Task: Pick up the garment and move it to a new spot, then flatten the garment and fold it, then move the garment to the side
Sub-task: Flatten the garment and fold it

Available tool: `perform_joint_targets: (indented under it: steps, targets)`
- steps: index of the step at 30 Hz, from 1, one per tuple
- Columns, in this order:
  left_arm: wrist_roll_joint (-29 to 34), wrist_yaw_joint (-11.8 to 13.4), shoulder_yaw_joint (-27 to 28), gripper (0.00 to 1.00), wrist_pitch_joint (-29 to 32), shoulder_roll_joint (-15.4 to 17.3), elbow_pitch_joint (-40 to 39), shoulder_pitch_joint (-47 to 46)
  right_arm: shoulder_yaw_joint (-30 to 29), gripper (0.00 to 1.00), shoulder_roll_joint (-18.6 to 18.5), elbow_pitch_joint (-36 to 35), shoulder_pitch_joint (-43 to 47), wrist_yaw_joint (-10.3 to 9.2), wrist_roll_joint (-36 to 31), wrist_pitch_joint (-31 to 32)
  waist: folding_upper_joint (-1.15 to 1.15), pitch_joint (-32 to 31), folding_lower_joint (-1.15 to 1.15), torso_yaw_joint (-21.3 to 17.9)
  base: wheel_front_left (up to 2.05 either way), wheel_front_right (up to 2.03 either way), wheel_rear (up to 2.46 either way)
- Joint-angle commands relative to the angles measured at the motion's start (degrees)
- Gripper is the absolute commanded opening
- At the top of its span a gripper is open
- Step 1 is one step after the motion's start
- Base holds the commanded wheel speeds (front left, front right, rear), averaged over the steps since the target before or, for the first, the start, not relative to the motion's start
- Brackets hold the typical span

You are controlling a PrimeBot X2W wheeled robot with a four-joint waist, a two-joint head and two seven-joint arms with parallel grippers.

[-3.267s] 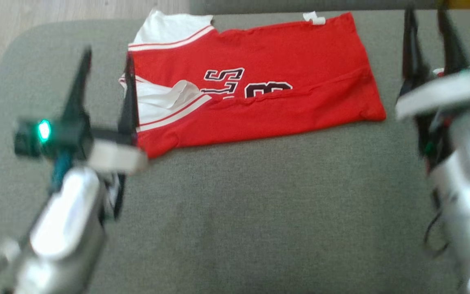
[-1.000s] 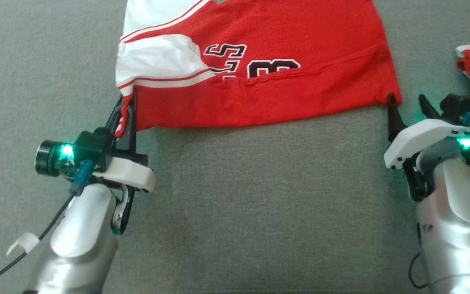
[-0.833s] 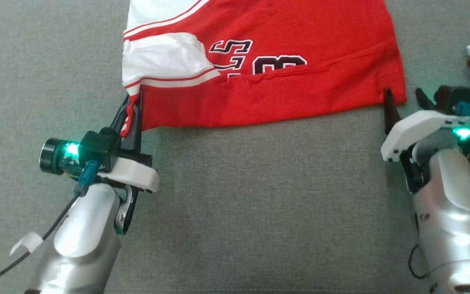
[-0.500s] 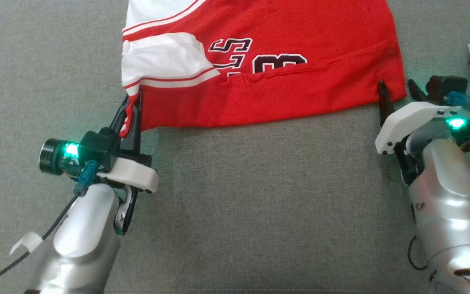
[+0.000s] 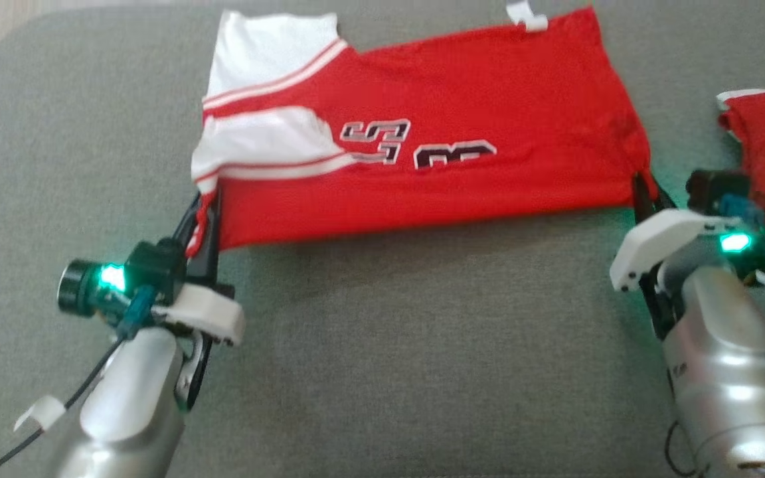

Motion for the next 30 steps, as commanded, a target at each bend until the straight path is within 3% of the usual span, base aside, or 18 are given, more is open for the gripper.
perform_joint_targets:
  steps: [1,8,12,21,26,27,28,29,30]
  targets:
    - [-0.3,-0.1,1.8,0.00,-0.2,2.7,-1.0,0.0,0.4,0.00,0.6,-1.7,0.5,-0.05,-0.1,-0.8,0.00,-1.8,0.00,-0.9,0.00,0.00,0.00]
    - [-0.7,-0.1,1.4,0.00,0.7,4.1,-0.8,2.9,-0.4,0.00,0.6,-4.5,4.6,-0.05,0.4,-0.1,0.00,-5.5,0.00,-2.5,0.00,0.00,0.00]
    - [-1.1,-1.3,0.2,0.00,2.4,4.8,-1.0,5.0,-0.8,0.00,0.6,-6.5,8.4,-0.05,2.0,2.4,0.00,-7.4,0.00,-3.0,0.00,0.00,0.00]
    - [-1.6,-3.6,-3.2,0.00,8.1,5.8,-1.4,10.6,0.6,0.00,0.6,-17.0,19.1,-0.05,8.4,8.9,0.00,-9.7,0.00,-4.8,0.00,0.00,0.00]
    - [-1.7,-2.1,-3.4,0.00,11.1,6.5,-1.2,11.6,2.3,0.00,0.6,-24.1,23.3,-0.05,11.6,12.2,0.00,-9.5,0.00,-5.8,0.00,0.00,0.00]
    - [-1.7,-1.5,-3.1,0.00,11.5,6.6,-1.3,11.7,2.4,0.42,0.6,-25.4,23.9,-0.05,12.2,12.4,0.00,-9.4,0.00,-6.0,0.00,0.00,0.00]
    - [-1.8,-0.7,-2.9,0.24,11.8,6.6,-1.5,11.8,2.6,1.00,0.6,-26.7,24.3,-0.05,12.6,12.5,0.00,-9.4,0.00,-6.2,0.00,0.00,0.00]
    - [-1.7,0.0,-2.6,0.68,11.9,6.7,-1.7,11.8,2.9,1.00,0.6,-27.9,24.6,-0.05,13.3,12.4,0.00,-9.4,0.00,-6.3,0.00,0.00,0.00]
    - [-1.6,0.6,-2.4,1.00,11.7,6.8,-1.9,11.7,3.1,1.00,0.6,-29.1,24.7,-0.05,14.1,11.9,0.00,-9.4,0.00,-6.4,0.00,0.00,0.00]
